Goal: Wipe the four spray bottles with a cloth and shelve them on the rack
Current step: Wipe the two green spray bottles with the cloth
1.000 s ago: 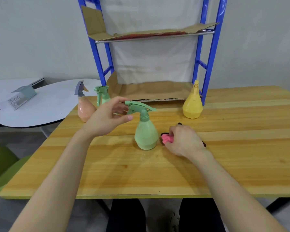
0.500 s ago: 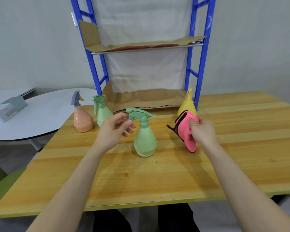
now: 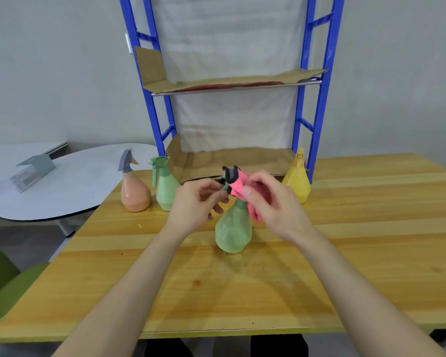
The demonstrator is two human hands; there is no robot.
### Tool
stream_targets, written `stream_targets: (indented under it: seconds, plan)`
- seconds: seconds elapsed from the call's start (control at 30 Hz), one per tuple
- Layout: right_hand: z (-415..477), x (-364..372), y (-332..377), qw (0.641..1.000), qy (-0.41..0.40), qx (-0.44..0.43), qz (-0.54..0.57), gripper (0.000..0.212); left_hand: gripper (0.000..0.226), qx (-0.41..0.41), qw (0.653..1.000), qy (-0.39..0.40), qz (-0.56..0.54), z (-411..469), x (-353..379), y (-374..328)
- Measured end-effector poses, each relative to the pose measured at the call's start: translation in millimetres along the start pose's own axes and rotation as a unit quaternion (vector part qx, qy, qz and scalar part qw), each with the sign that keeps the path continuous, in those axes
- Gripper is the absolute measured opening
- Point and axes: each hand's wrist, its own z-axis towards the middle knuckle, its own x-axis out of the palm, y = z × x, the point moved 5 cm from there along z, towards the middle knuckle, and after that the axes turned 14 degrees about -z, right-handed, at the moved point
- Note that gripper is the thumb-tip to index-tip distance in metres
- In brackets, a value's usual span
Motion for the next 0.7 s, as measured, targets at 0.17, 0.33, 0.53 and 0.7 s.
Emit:
stream_targets:
  seconds: [0.17, 0.33, 0.53, 0.7]
  plan:
    - [14, -2, -20, 0.997, 0.032, 0.069, -0.029, 0.045, 0.004, 0.026, 0.999, 0.031, 0.023, -1, 12, -8]
    - [7, 4, -27, 0.995, 0.028, 0.080, 0.055, 0.019, 0.007, 0.040, 0.998, 0.034, 0.039, 1, 12, -9]
    - [-21, 4, -44, 0.983, -0.045, 0.109, 0.143, 0.016, 0.006, 0.039, 0.998, 0.026, 0.034, 0, 13, -8]
    - [10, -5, -16, 0.999, -0.040, 0.015, -0.001, 0.014, 0.009, 0.047, 0.998, 0.034, 0.027, 0, 17, -13]
